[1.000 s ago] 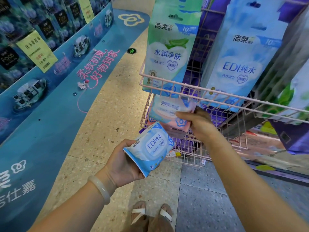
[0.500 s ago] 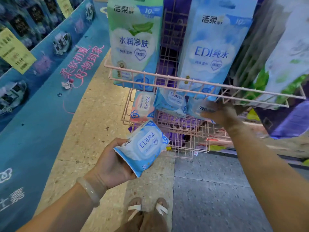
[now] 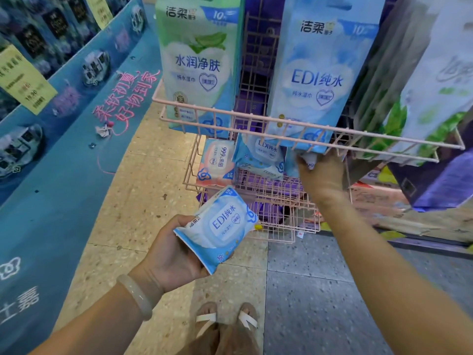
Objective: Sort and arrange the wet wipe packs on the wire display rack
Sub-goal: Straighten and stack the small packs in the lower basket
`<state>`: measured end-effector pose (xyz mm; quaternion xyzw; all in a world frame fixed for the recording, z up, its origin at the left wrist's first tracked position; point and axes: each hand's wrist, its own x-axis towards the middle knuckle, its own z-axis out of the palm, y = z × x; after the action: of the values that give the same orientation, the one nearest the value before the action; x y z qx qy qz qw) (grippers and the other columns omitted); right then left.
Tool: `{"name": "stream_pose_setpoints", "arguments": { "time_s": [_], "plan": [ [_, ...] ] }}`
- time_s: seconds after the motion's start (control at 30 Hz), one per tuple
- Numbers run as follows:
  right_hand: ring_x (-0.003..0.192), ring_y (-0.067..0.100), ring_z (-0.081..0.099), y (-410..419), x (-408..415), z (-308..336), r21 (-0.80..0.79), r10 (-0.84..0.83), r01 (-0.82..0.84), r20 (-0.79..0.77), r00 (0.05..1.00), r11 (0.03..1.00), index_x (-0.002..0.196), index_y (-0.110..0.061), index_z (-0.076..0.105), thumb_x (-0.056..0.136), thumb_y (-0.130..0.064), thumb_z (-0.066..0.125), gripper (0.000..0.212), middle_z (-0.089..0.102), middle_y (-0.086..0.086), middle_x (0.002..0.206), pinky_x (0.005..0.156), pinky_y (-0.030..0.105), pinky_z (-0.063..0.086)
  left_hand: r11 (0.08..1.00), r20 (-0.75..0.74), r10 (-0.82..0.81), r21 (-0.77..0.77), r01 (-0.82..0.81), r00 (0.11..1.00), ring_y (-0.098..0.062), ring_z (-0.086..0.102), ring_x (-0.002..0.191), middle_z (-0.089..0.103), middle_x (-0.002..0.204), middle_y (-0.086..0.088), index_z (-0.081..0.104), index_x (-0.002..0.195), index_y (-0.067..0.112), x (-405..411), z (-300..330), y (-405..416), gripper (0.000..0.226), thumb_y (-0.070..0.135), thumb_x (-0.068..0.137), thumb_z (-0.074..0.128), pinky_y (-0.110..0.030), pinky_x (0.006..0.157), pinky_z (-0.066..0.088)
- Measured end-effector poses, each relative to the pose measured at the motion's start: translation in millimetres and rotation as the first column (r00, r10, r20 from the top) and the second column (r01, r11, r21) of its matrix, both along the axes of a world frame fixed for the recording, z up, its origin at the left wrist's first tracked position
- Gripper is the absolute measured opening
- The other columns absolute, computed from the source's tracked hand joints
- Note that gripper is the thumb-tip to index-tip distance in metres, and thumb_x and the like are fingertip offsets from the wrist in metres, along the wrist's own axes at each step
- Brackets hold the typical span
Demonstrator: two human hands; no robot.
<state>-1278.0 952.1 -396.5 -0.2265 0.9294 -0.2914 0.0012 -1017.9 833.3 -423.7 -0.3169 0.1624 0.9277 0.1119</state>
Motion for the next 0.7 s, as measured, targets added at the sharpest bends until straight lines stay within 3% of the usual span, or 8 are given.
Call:
{"name": "stream_pose_setpoints", "arguments": {
  "time_s": [0.07, 0.13, 0.27, 0.4, 0.6, 0.7],
  "plan": [
    [0.099, 0.031, 0.063, -26, 32, 4, -0.094, 0.131, -0.11, 0.257, 0.958, 0.989, 0.106, -0.01, 0.062, 0.082, -0.029, 0.065, 0.031, 0.068, 0.011, 0.101, 0.081, 0.032, 0.048, 1.0, 0.019, 0.013, 0.0, -0.013, 1.0, -0.036, 0.062, 0.095, 0.063, 0.119, -0.016, 0.066, 0.116, 0.016, 3, -1, -2, 0.06, 0.029, 0.058, 0.061, -0.031, 0.068, 0.051],
    [0.099, 0.024, 0.063, -50, 55, 1, -0.054, 0.199, -0.195, 0.45, 0.871, 0.979, 0.108, -0.015, 0.058, 0.08, -0.042, 0.063, 0.039, 0.069, 0.005, 0.106, 0.083, 0.031, 0.049, 1.0, 0.028, 0.025, -0.011, -0.025, 0.999, -0.036, 0.063, 0.093, 0.064, 0.117, -0.016, 0.067, 0.114, 0.016, 8, 0, -5, 0.061, 0.029, 0.055, 0.062, -0.031, 0.067, 0.049],
    [0.112, 0.029, 0.056, -94, 80, -4, 0.09, 0.168, -0.24, 0.483, 0.86, 0.967, 0.117, -0.011, 0.042, 0.073, -0.062, 0.06, 0.069, 0.06, 0.008, 0.12, 0.087, 0.037, 0.044, 0.998, 0.041, 0.066, -0.021, -0.065, 0.997, -0.035, 0.062, 0.095, 0.064, 0.116, -0.016, 0.068, 0.113, 0.016, 21, 0, -13, 0.057, 0.029, 0.058, 0.058, -0.03, 0.066, 0.049],
    [0.121, 0.033, 0.049, -125, 95, -11, 0.182, 0.047, -0.158, 0.498, 0.866, 0.971, 0.135, -0.004, 0.018, 0.065, -0.065, 0.066, 0.105, 0.048, 0.015, 0.134, 0.096, 0.043, 0.041, 0.992, 0.048, 0.123, 0.006, -0.124, 0.991, -0.034, 0.057, 0.102, 0.058, 0.125, -0.013, 0.064, 0.12, 0.017, 31, 0, -18, 0.06, 0.029, 0.062, 0.055, -0.033, 0.071, 0.051],
    [0.114, 0.038, 0.05, -139, 96, -21, 0.195, 0.022, -0.129, 0.473, 0.881, 0.972, 0.14, -0.016, 0.0, 0.064, -0.041, 0.078, 0.113, 0.045, 0.023, 0.129, 0.088, 0.039, 0.043, 0.986, 0.07, 0.164, -0.034, -0.162, 0.984, -0.034, 0.054, 0.11, 0.059, 0.129, -0.013, 0.065, 0.119, 0.016, 44, -4, -23, 0.058, 0.031, 0.064, 0.052, -0.037, 0.092, 0.041],
    [0.109, 0.035, 0.053, -142, 93, -21, 0.102, -0.007, -0.055, 0.522, 0.853, 0.993, 0.14, -0.02, 0.001, 0.064, -0.032, 0.078, 0.109, 0.05, 0.019, 0.124, 0.075, 0.035, 0.042, 0.986, 0.069, 0.159, -0.054, -0.155, 0.985, -0.034, 0.061, 0.1, 0.065, 0.119, -0.013, 0.07, 0.111, 0.017, 46, -3, -23, 0.055, 0.03, 0.061, 0.055, -0.033, 0.077, 0.048]
  ]
}}
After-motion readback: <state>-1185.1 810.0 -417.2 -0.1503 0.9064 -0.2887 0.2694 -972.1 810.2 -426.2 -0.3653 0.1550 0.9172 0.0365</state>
